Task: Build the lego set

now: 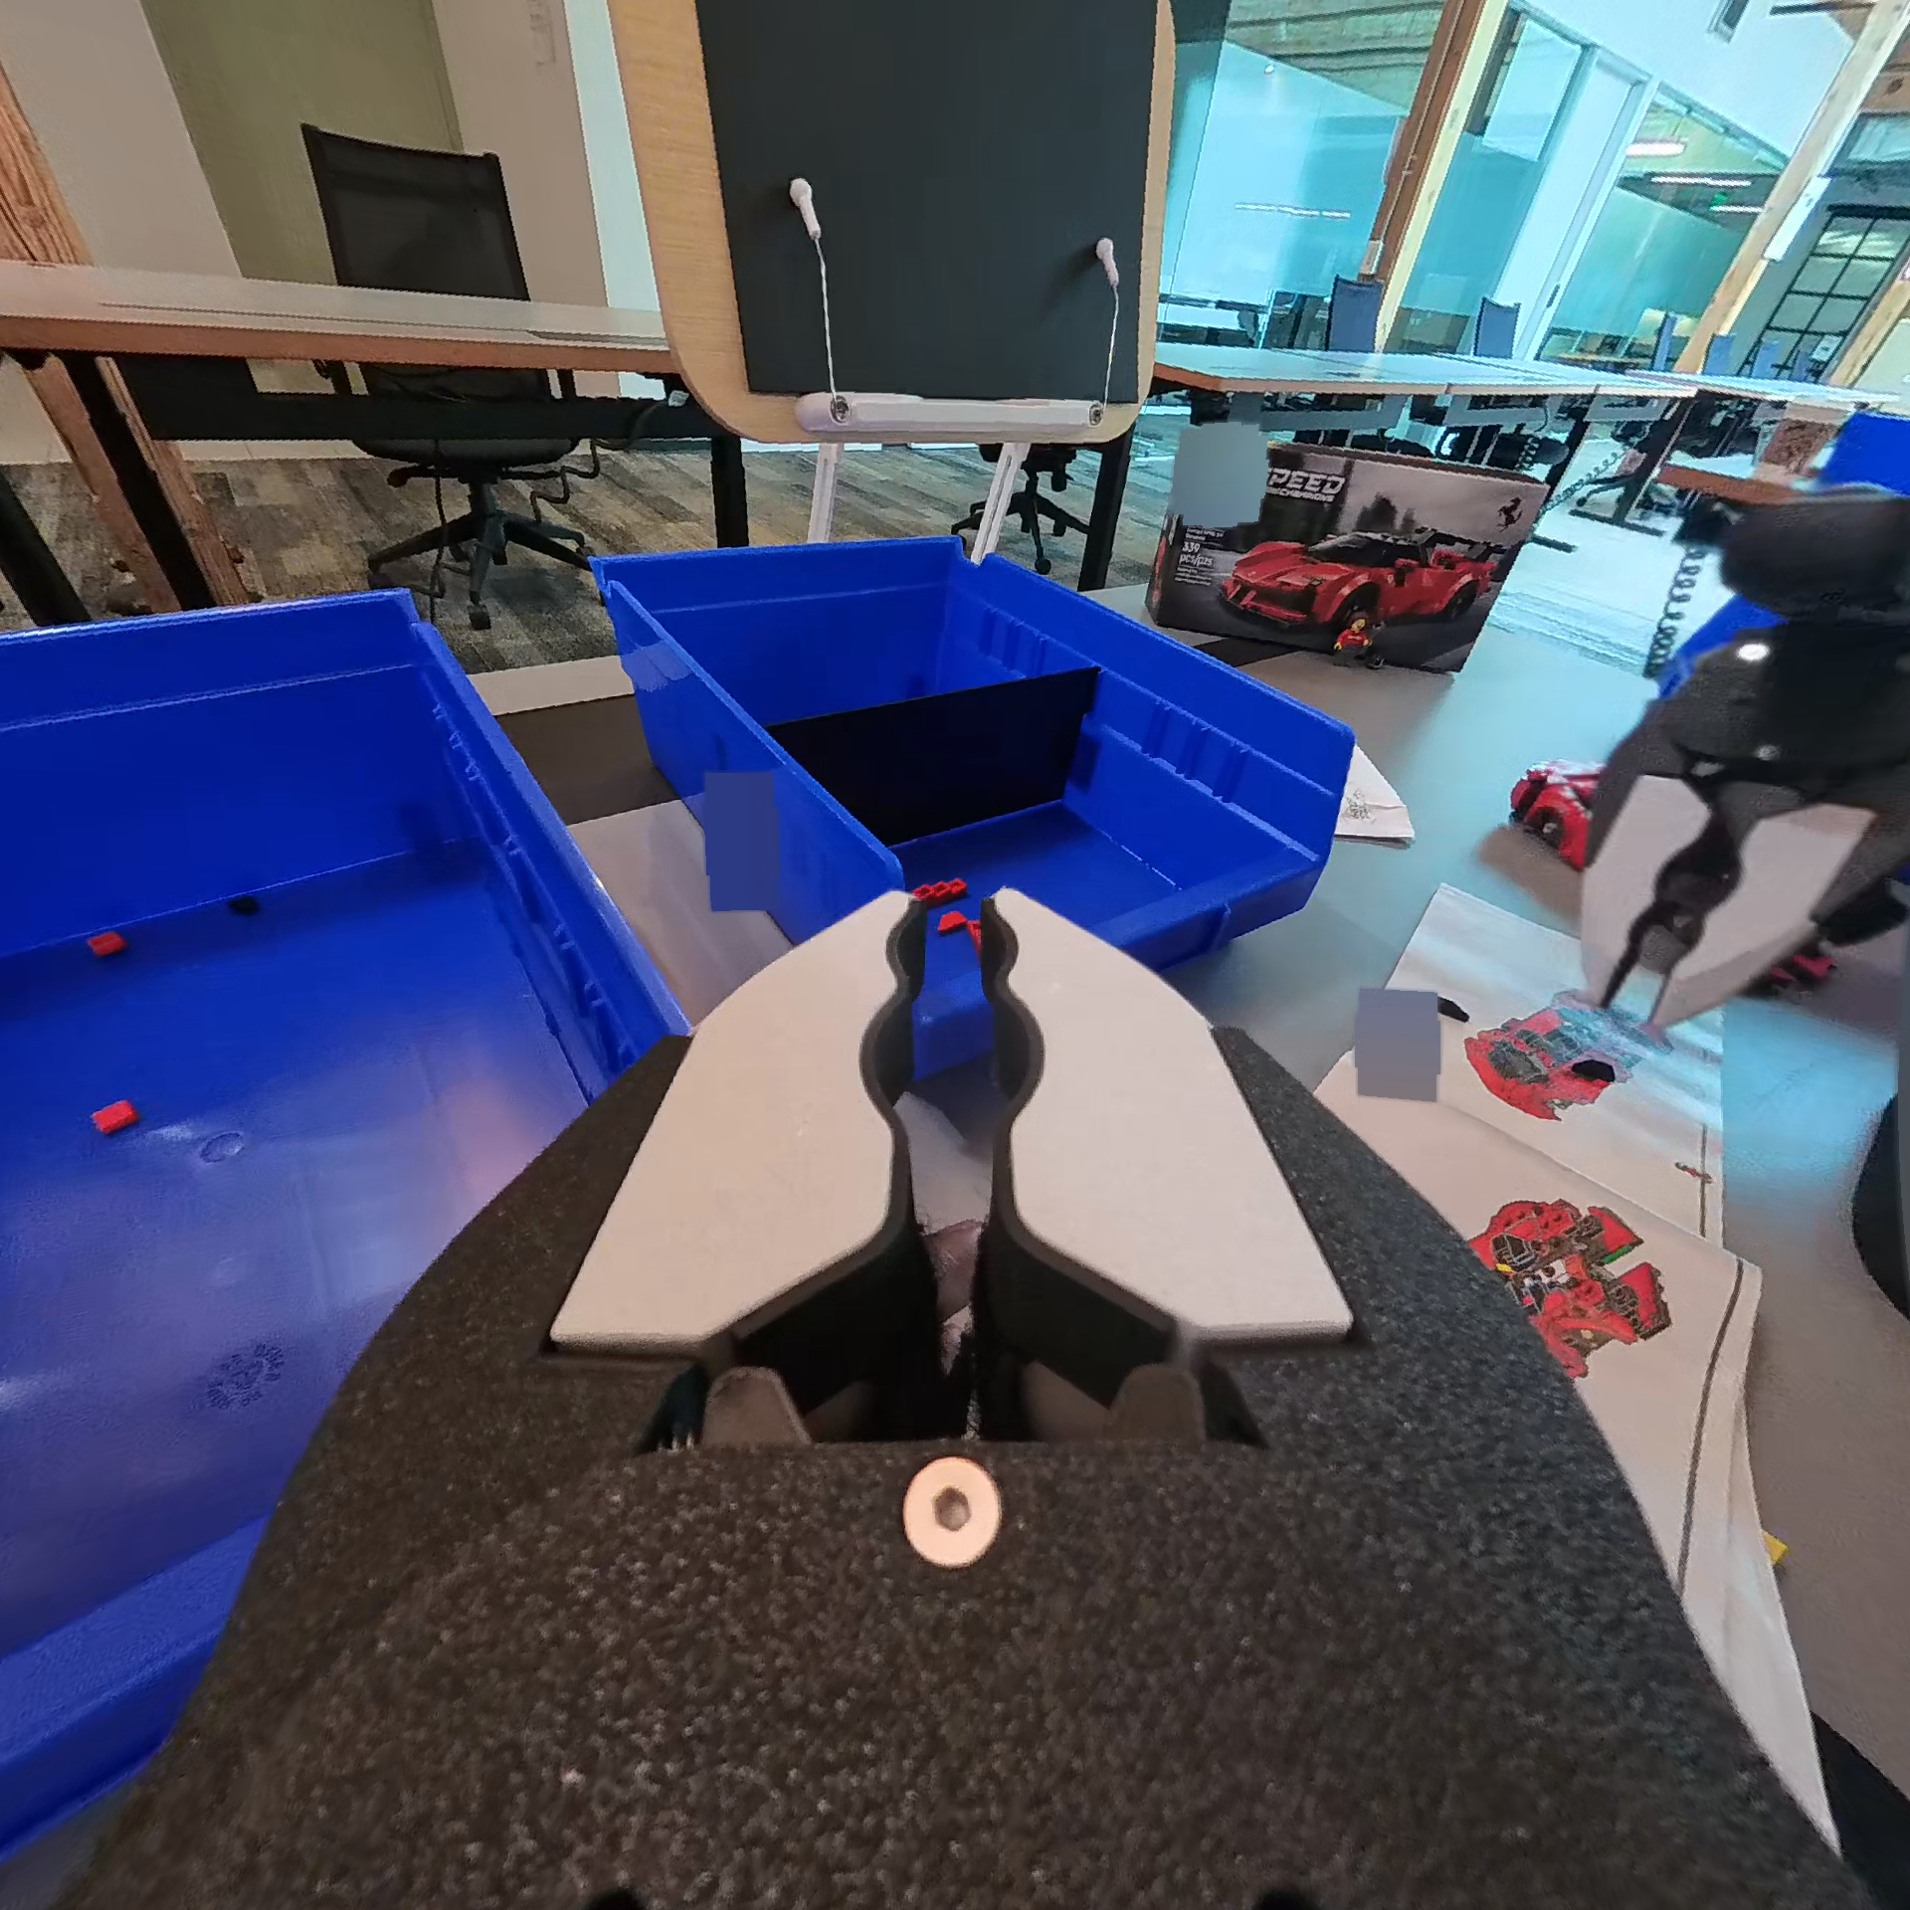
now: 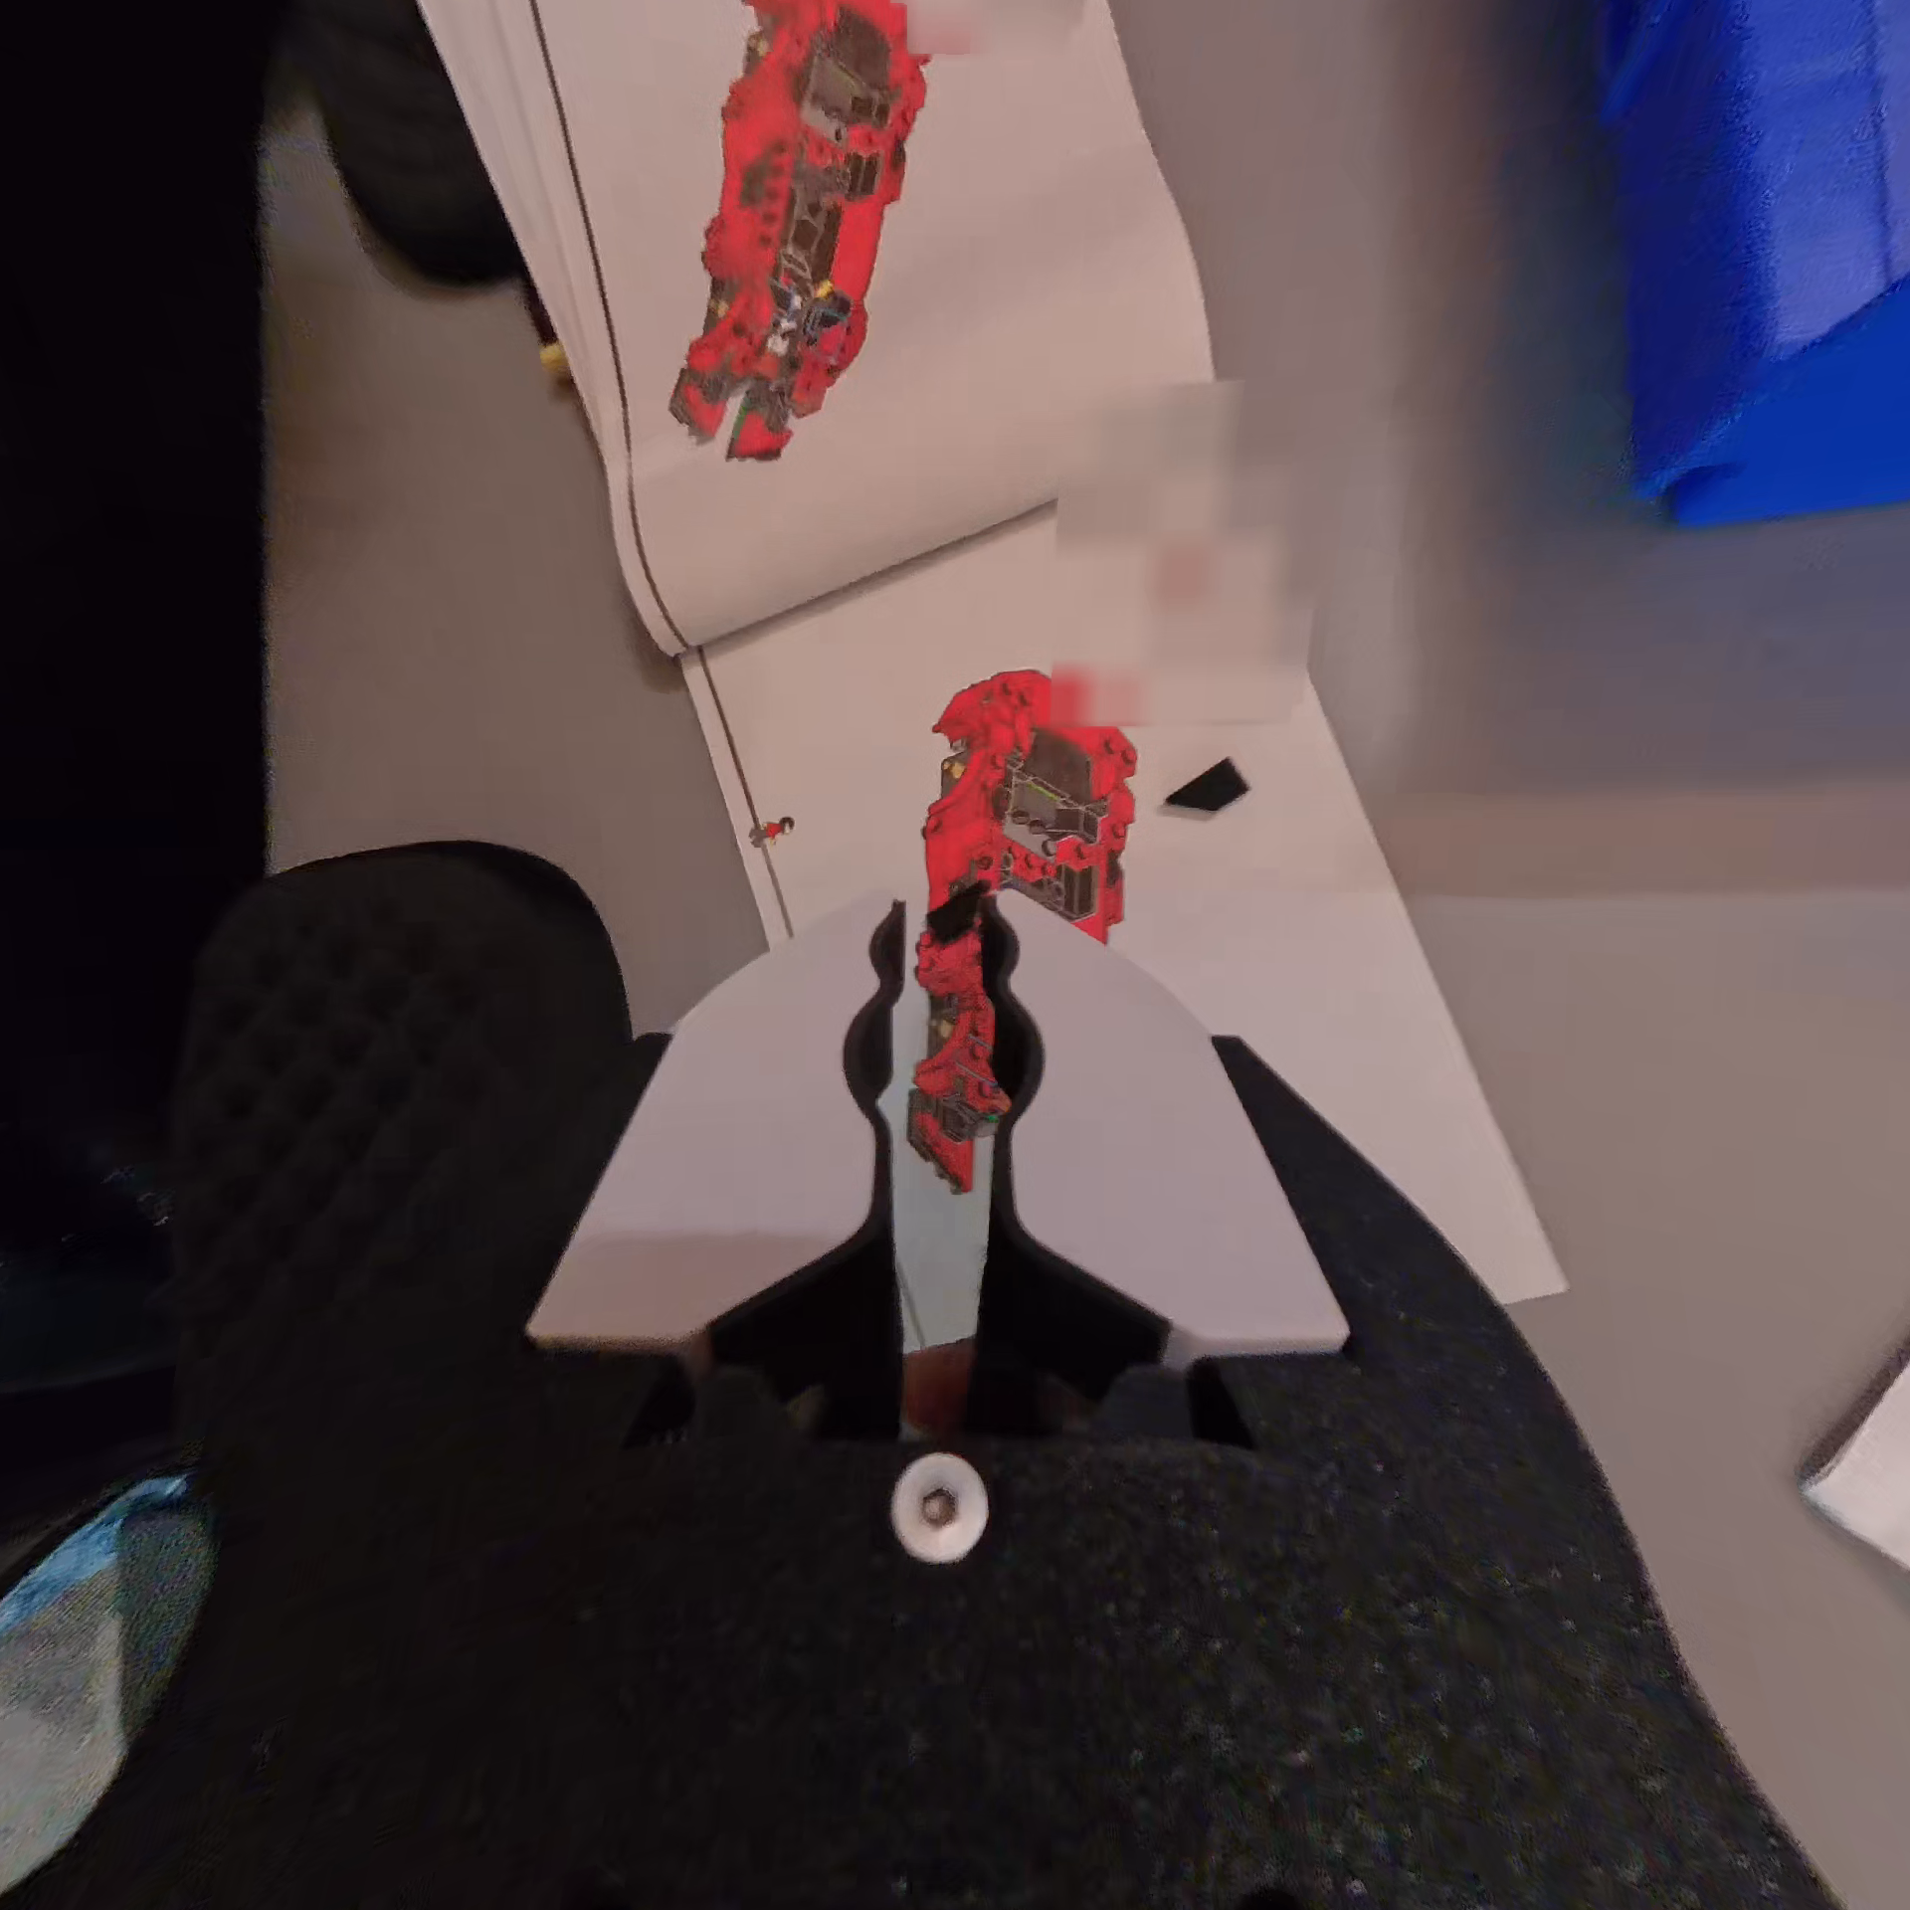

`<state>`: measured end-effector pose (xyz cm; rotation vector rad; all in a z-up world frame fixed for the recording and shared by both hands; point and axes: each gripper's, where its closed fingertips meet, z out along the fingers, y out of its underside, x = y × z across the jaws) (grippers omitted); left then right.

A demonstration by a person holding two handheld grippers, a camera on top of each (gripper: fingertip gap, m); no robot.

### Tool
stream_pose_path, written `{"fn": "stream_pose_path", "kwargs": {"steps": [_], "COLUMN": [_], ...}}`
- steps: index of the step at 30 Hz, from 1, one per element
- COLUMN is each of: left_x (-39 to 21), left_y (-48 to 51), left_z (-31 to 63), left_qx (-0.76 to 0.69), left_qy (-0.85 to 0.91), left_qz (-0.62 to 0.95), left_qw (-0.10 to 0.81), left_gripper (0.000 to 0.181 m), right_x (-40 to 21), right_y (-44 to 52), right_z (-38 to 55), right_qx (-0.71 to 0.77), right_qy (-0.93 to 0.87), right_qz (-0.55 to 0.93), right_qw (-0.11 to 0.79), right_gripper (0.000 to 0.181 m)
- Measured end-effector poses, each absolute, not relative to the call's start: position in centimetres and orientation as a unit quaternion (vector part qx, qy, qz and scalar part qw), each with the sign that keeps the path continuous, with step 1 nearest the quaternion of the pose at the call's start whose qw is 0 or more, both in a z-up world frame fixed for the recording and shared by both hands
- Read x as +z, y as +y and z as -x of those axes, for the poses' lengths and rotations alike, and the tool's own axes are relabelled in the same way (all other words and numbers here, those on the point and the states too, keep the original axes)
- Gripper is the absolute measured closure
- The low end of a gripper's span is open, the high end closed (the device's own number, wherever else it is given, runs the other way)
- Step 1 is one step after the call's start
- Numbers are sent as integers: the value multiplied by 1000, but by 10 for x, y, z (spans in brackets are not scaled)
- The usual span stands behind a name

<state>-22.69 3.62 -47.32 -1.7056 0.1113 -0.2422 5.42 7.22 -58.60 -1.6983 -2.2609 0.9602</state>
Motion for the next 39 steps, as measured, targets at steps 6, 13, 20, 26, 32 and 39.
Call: {"fn": "stream_pose_path", "kwargs": {"steps": [6, 13, 20, 26, 32, 39], "left_x": [-475, -473, -473, -474, -474, -473], "left_y": [37, 37, 37, 37, 37, 37], "left_z": [225, 224, 224, 224, 224, 223], "left_qx": [-102, -102, -102, -101, -102, -103], "left_qy": [56, 55, 56, 57, 56, 57], "left_qz": [755, 752, 752, 753, 753, 752], "left_qw": [645, 649, 649, 647, 648, 649], "left_gripper": [172, 172, 172, 172, 172, 172], "right_x": [-608, -611, -611, -610, -605, -611], "right_y": [69, 77, 122, 126, 125, 132], "right_z": [-57, -51, -36, -30, -34, -39], "right_qx": [263, 221, 188, 184, 200, 167], "right_qy": [-705, -721, -736, -739, -718, -712], "right_qz": [642, 636, 628, 630, 646, 660], "right_qw": [149, 165, 171, 155, 165, 171], "right_gripper": [159, 171, 171, 161, 166, 164]}}
